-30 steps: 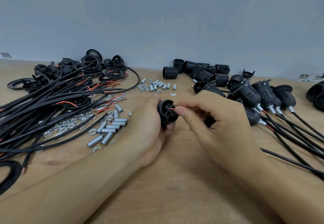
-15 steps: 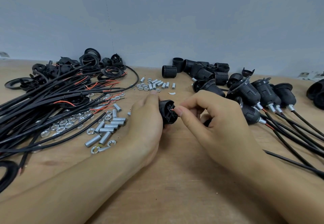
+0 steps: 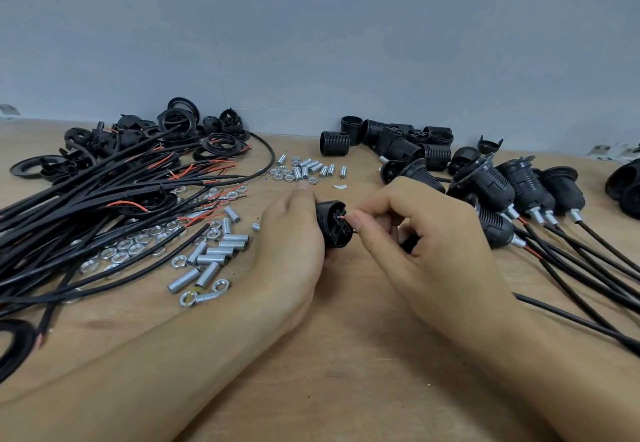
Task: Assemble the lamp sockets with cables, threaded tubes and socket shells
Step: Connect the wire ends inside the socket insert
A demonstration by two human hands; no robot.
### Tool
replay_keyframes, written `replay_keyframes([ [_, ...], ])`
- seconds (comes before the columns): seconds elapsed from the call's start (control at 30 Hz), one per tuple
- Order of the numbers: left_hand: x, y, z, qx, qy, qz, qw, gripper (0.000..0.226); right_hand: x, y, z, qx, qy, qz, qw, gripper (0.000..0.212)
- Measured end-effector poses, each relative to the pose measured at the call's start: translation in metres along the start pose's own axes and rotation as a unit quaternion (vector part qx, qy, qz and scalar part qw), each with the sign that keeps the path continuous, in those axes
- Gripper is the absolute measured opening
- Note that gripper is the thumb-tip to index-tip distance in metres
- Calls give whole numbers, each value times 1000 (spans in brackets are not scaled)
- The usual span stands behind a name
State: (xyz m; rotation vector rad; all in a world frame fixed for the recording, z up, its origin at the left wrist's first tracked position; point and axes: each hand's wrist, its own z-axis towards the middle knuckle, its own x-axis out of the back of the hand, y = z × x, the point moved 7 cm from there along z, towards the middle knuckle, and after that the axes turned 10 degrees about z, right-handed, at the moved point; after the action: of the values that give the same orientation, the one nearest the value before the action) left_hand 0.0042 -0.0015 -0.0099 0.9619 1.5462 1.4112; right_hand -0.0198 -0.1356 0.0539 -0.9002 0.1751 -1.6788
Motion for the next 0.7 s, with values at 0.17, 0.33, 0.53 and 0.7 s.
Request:
replay_keyframes([
  [0.17, 1, -1, 1, -23, 8, 39, 999, 59, 0, -5, 0, 35, -5, -27, 999, 14],
  [0.33, 2, 0, -1, -63, 31, 70, 995, 44, 0, -5, 0, 44, -10, -57, 997, 15],
  [0.53, 5, -1, 0, -55, 44, 64, 995, 38, -3, -4, 1, 27, -29, -54, 998, 15],
  [0.7, 7, 5, -2, -100, 62, 114, 986, 39, -1, -5, 1, 35, -39, -72, 996, 15],
])
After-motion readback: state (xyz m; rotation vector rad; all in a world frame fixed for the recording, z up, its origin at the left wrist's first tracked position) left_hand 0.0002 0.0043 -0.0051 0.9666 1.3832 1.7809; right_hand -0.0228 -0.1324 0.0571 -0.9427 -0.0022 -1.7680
